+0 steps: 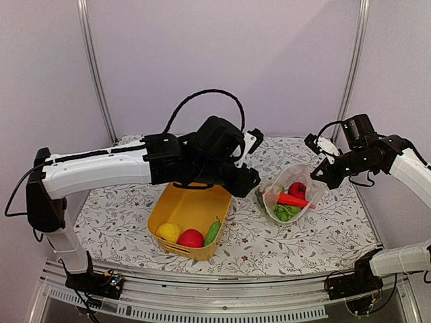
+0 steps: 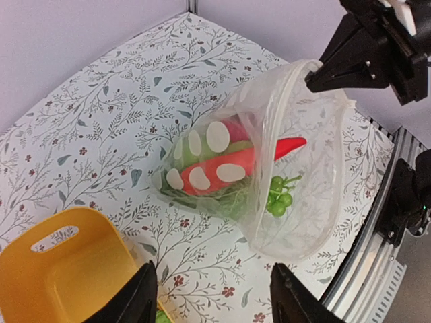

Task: Place the food in the zip-top bag and seal the zipper
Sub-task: Pass from the left arm to the right, then adjust the fake fruit in the bin.

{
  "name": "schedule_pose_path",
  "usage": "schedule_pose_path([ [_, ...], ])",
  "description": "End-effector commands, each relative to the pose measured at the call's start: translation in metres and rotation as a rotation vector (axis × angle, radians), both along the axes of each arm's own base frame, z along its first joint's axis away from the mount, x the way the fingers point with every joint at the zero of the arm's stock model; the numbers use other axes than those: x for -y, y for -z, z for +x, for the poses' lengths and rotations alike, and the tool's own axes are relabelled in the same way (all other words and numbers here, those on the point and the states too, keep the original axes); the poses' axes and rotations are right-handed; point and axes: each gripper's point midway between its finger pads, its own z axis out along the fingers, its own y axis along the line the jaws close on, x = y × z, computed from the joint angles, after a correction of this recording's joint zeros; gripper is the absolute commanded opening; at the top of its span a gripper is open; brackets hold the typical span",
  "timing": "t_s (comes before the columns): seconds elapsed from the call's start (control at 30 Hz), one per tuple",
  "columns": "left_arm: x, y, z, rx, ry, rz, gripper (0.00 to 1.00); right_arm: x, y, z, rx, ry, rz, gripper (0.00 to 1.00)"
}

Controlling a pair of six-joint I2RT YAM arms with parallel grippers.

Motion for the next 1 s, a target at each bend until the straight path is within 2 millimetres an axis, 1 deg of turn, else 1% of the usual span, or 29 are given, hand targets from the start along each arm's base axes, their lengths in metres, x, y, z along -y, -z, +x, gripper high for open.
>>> schedule_pose_path([
  [0.0, -0.051, 0.025, -0.016, -0.033, -0.048, 0.153, 0.57, -0.006, -0.015, 0.0, 0.03, -0.012, 0.039, 0.0],
  [0.2, -0.101, 0.061, -0.04, -0.14, -0.076, 0.289, 0.59, -0.008, -0.014, 0.0, 0.014, -0.017, 0.042, 0.0],
  [0.27, -0.116, 0.074, -0.045, -0.169, -0.09, 0.343, 0.64, -0.008, -0.011, 0.0, 0.005, -0.021, 0.044, 0.0],
  [0.37, -0.13, 0.09, -0.052, -0.213, -0.091, 0.408, 0.71, -0.009, -0.009, -0.001, -0.005, -0.024, 0.045, 0.0],
  [0.43, -0.137, 0.103, -0.054, -0.243, -0.09, 0.437, 0.75, -0.009, -0.006, -0.003, -0.007, -0.029, 0.044, 0.0],
  [0.5, -0.144, 0.111, -0.053, -0.264, -0.106, 0.458, 0.76, -0.01, -0.005, -0.003, -0.01, -0.032, 0.049, 0.0],
  [0.77, -0.153, 0.146, -0.064, -0.398, -0.065, 0.518, 0.77, -0.01, -0.002, -0.007, -0.021, -0.04, 0.049, 0.0],
  [0.8, -0.154, 0.15, -0.066, -0.417, -0.058, 0.528, 0.78, -0.01, -0.002, -0.007, -0.024, -0.04, 0.051, 0.0],
  [0.87, -0.157, 0.156, -0.068, -0.447, -0.047, 0.54, 0.83, -0.01, -0.002, -0.007, -0.025, -0.04, 0.05, 0.0],
  [0.97, -0.168, 0.169, -0.066, -0.466, -0.051, 0.584, 0.84, -0.01, -0.003, -0.008, -0.018, -0.042, 0.051, 0.0],
])
